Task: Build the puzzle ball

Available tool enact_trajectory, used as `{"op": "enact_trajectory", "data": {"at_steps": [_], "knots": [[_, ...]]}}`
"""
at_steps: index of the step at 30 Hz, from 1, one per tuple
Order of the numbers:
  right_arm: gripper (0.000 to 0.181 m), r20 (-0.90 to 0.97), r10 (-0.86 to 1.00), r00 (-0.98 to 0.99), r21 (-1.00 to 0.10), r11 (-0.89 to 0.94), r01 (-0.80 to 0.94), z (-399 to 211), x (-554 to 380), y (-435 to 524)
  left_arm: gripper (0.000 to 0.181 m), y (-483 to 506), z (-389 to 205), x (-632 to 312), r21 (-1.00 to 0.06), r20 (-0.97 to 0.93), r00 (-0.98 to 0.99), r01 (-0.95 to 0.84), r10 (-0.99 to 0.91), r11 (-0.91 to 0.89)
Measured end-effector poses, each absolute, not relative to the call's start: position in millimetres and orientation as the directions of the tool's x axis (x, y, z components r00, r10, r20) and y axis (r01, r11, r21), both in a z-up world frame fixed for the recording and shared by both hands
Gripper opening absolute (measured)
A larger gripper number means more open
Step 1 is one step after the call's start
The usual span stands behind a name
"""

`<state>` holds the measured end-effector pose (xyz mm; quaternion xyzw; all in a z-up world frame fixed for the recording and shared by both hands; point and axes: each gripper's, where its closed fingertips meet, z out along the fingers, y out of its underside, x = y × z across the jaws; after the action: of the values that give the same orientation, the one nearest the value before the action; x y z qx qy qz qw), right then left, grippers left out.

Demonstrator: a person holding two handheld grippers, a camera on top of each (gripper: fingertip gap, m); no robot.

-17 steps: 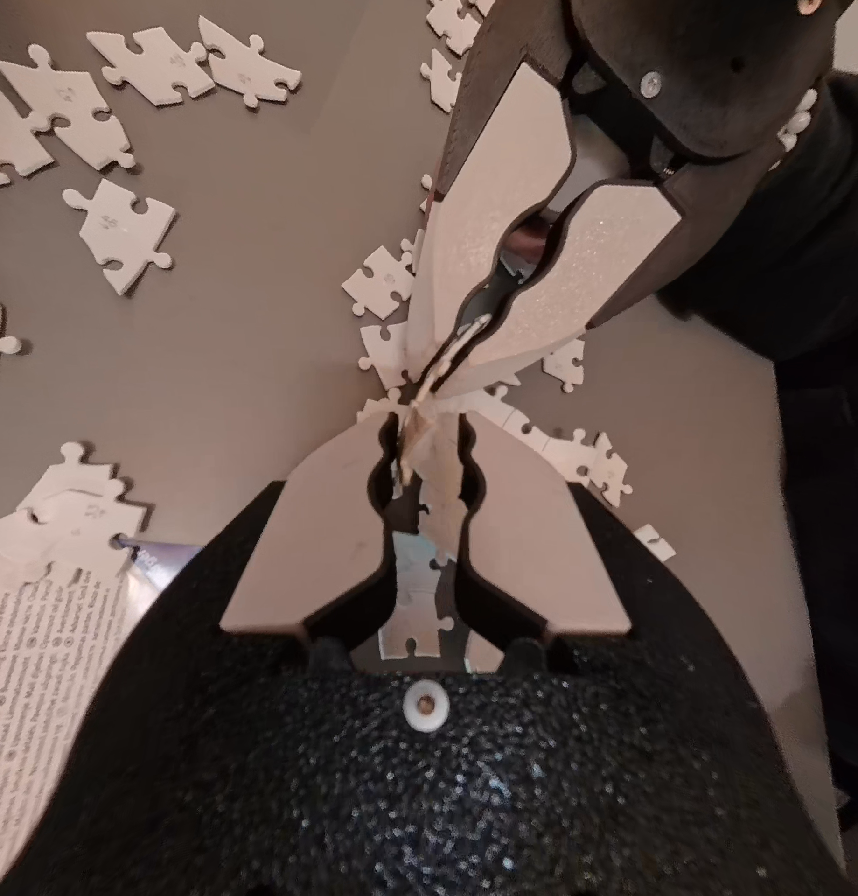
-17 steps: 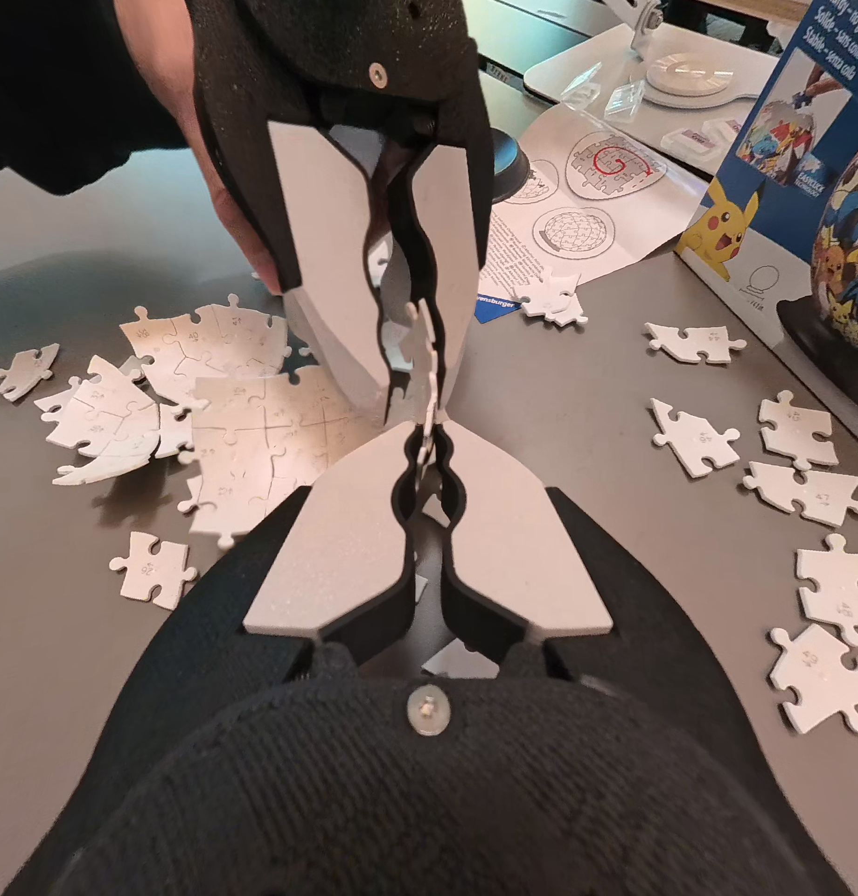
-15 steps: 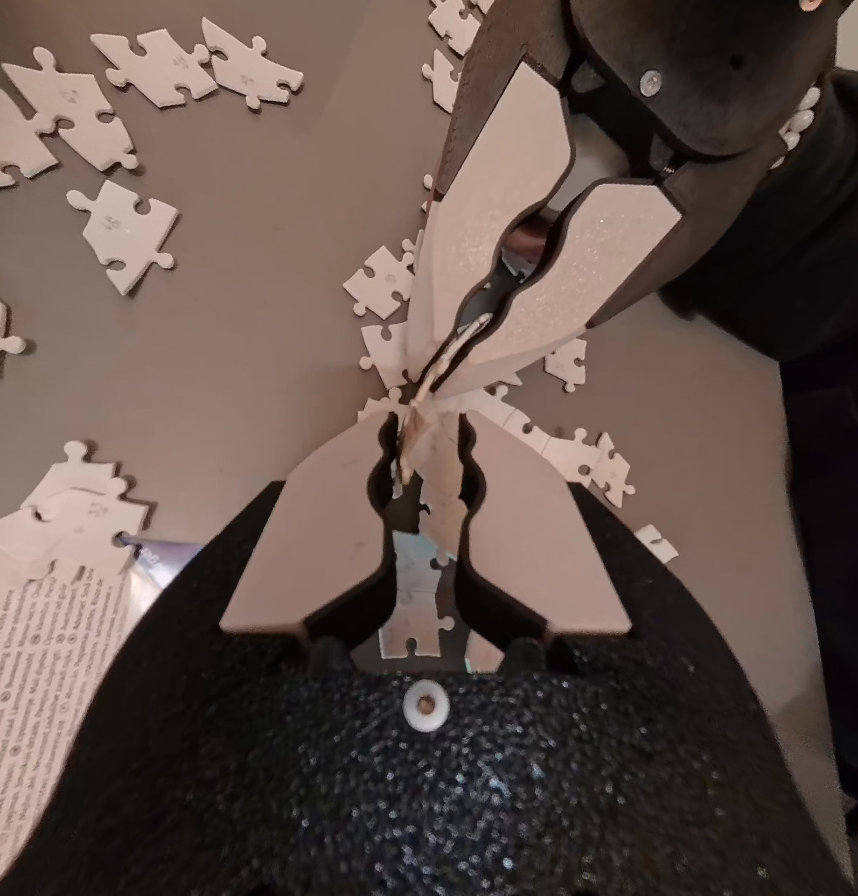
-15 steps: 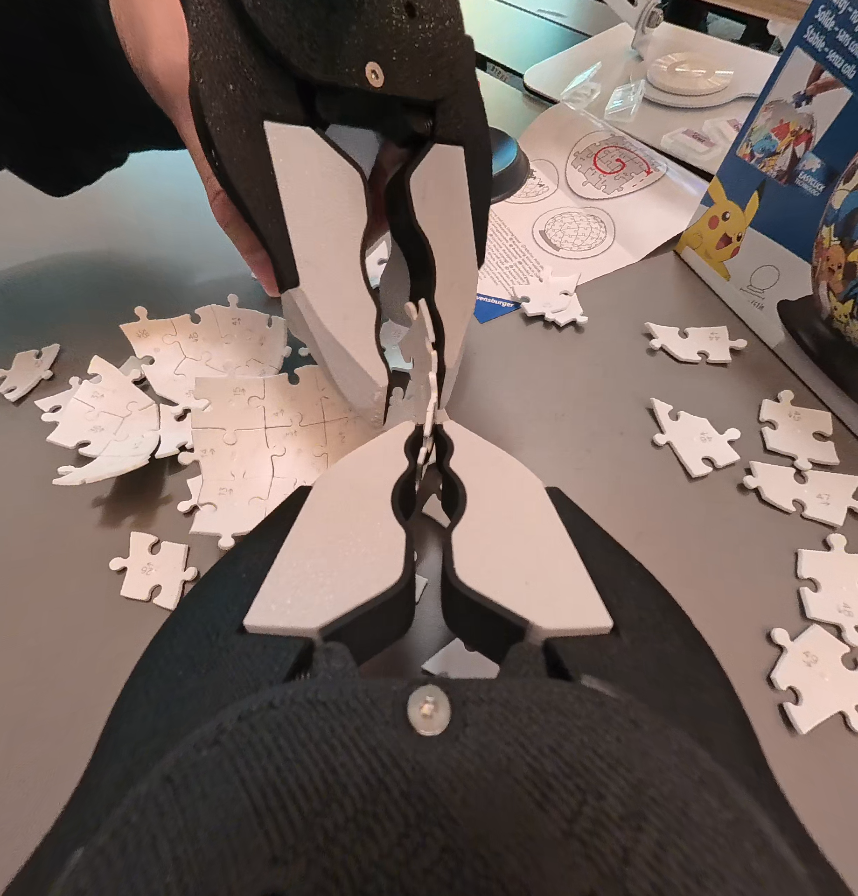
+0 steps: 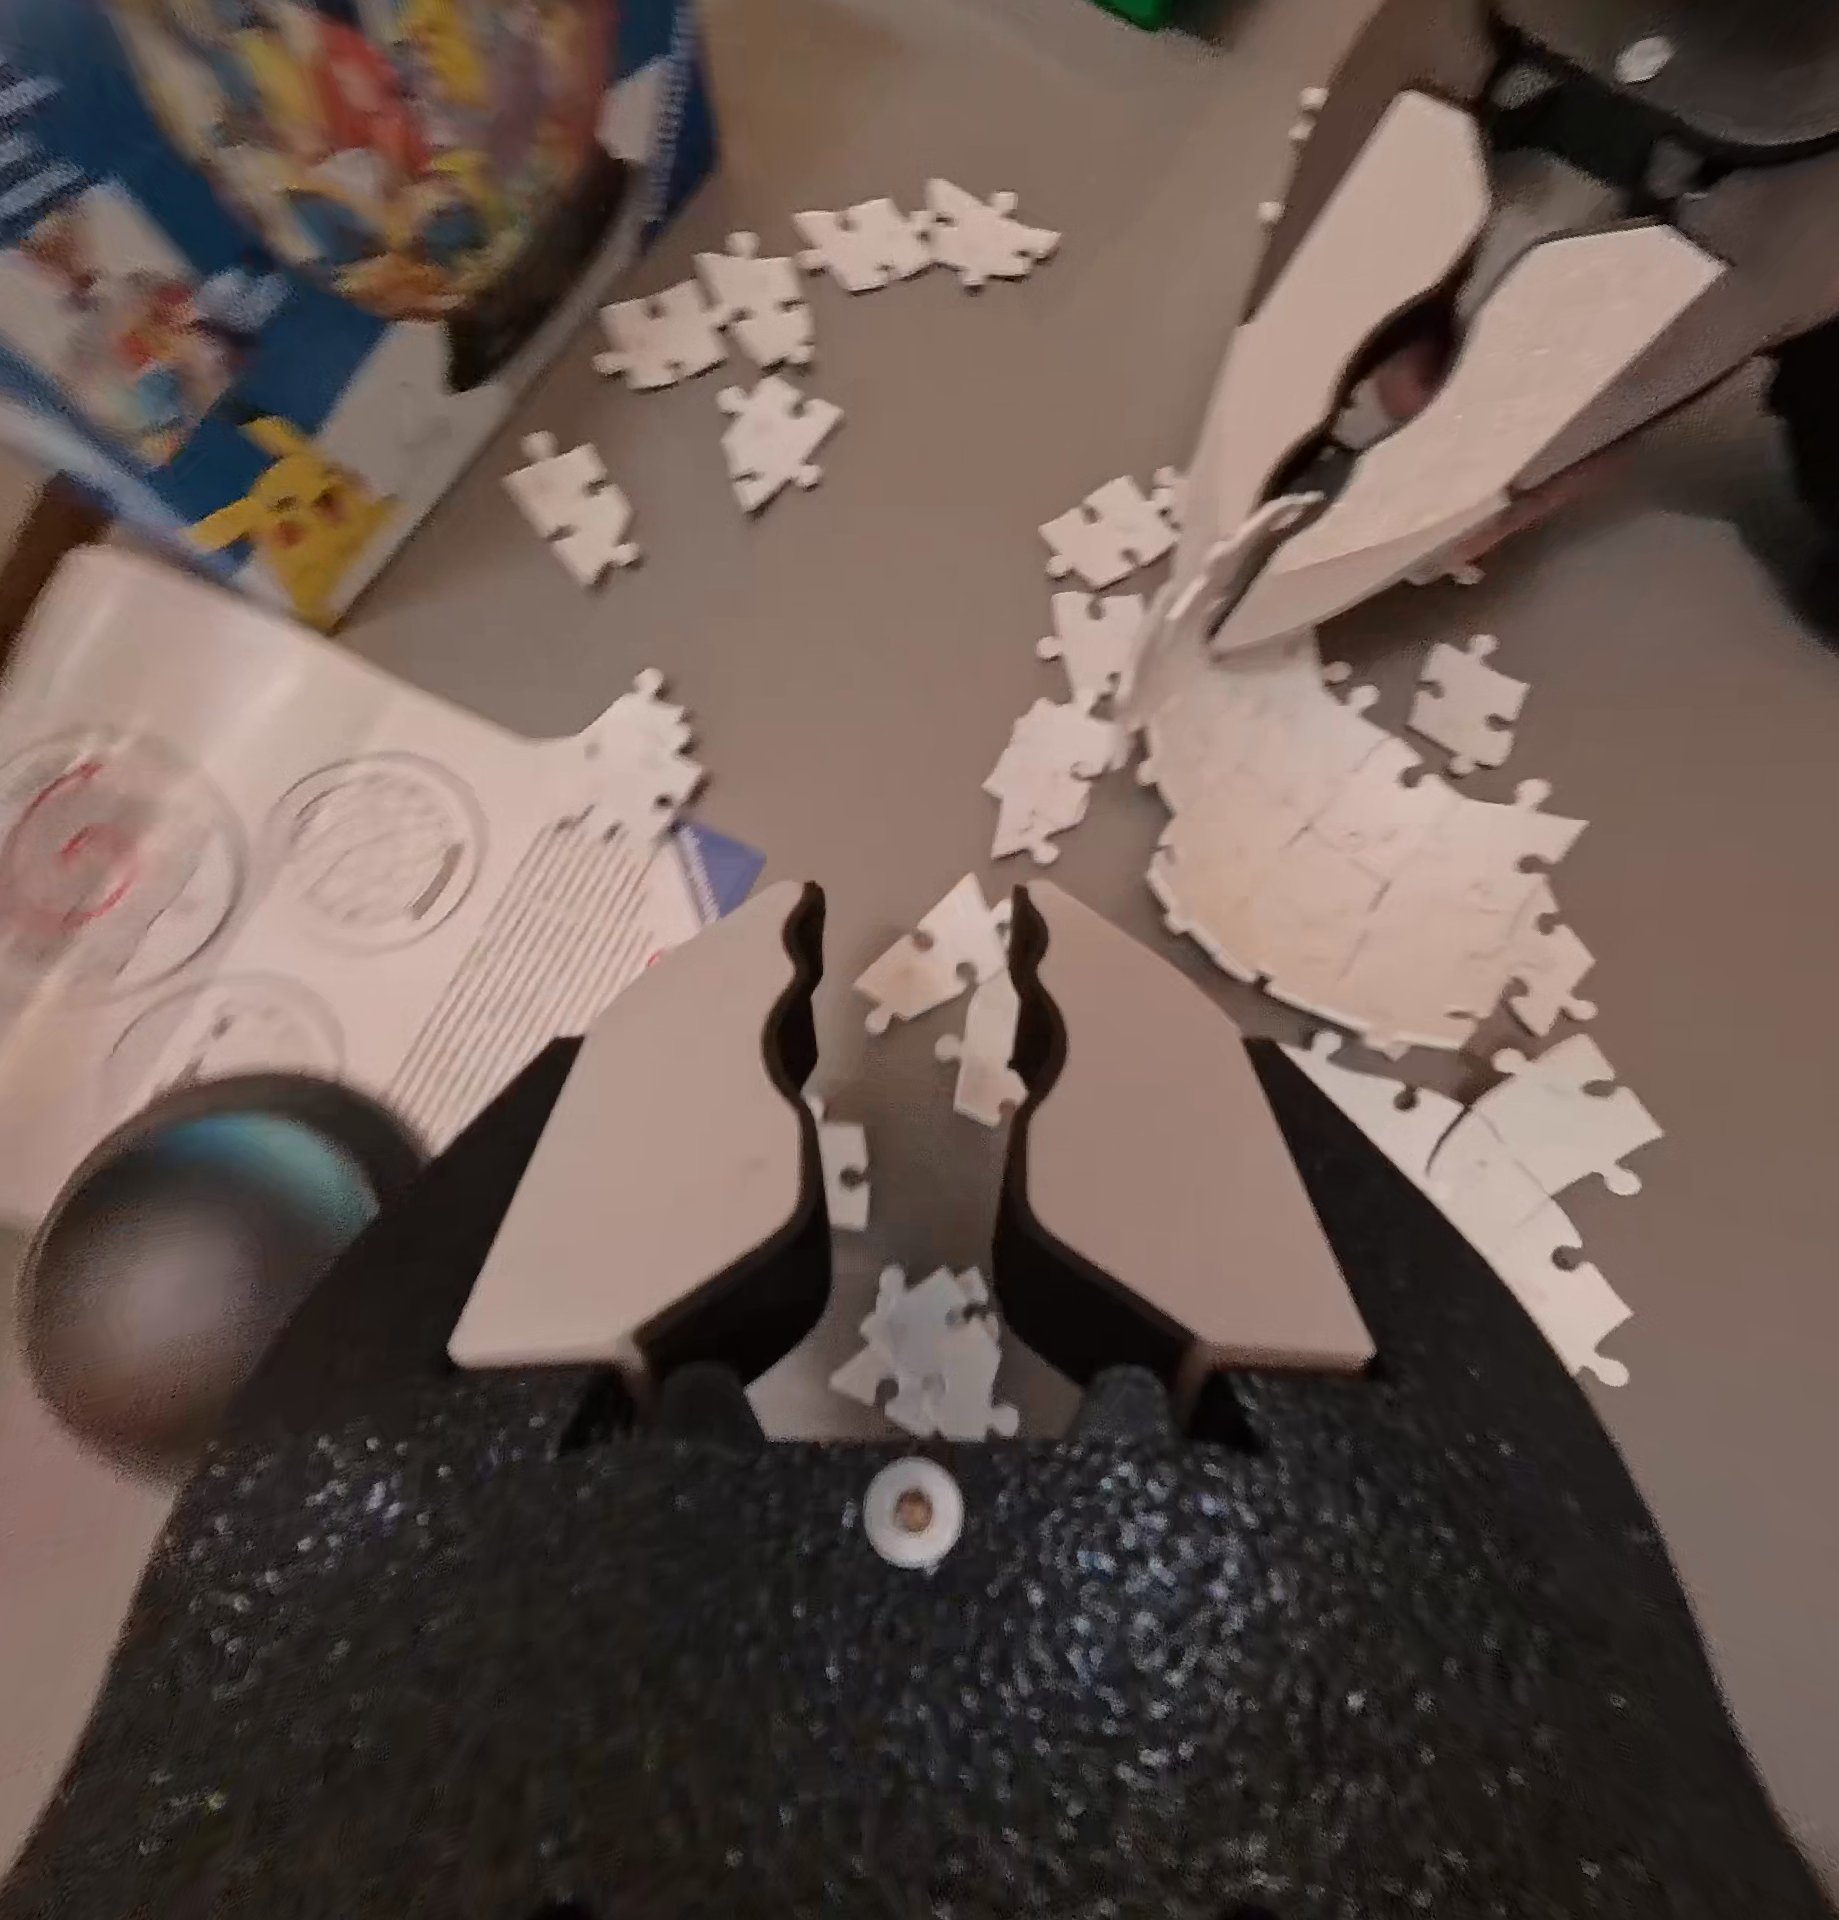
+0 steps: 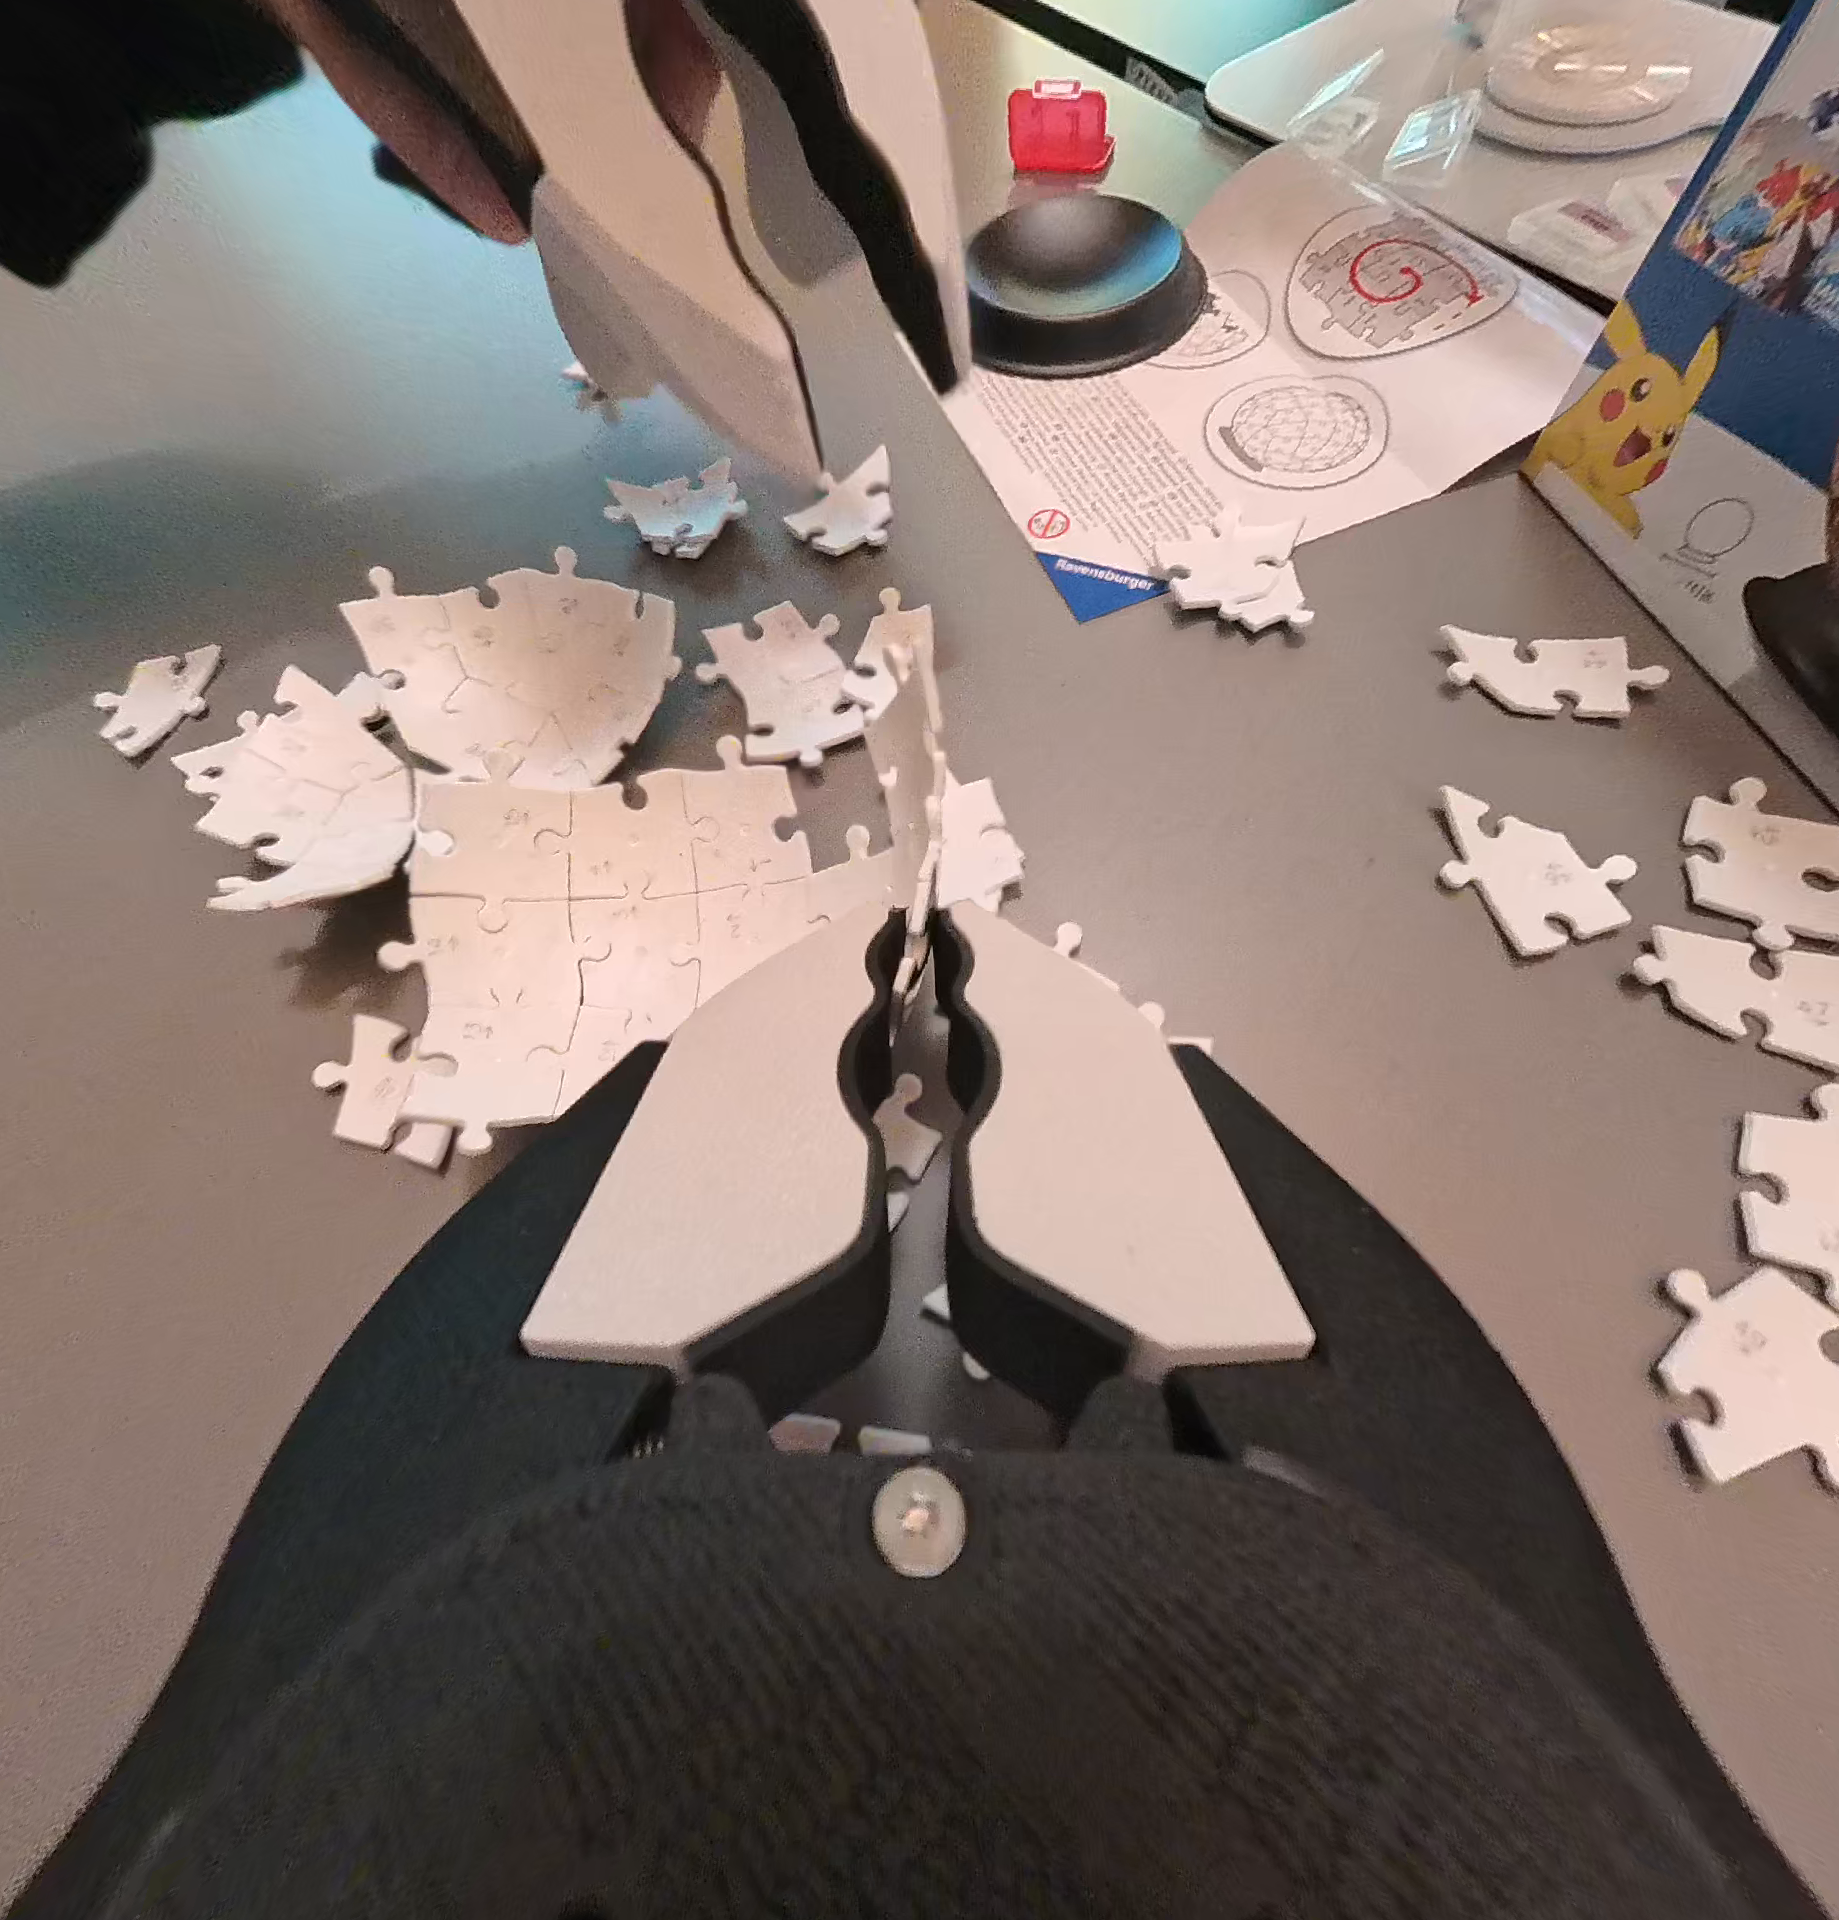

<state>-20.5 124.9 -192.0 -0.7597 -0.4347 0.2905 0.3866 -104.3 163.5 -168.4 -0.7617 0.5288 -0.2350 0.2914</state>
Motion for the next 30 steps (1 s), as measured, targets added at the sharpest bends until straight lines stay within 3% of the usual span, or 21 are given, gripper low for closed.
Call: {"op": "enact_trajectory", "data": {"at_steps": [1,9,22,30], "knots": [[0.005,-0.114,0.884,0.453,-0.838,-0.330,0.434,-192.3,-19.1,123.4,0.034,163.1,-168.0,-112.1,-0.696,0.037,0.362,-0.659,-0.931,-0.284],[0.006,-0.162,0.889,0.429,-0.820,-0.363,0.443,-198.3,-7.6,109.2,0.033,157.0,-187.1,-148.0,-0.646,-0.001,0.507,-0.658,-0.862,-0.386],[0.006,-0.174,0.879,0.444,-0.814,-0.382,0.437,-199.4,-4.0,110.5,0.021,162.2,-215.2,-128.9,-0.478,0.226,0.603,-0.616,-0.765,-0.626],[0.008,-0.150,0.883,0.445,-0.804,-0.371,0.465,-202.9,-5.1,110.4,0.015,175.4,-223.7,-135.2,-0.443,0.123,0.603,-0.678,-0.789,-0.587]]}}
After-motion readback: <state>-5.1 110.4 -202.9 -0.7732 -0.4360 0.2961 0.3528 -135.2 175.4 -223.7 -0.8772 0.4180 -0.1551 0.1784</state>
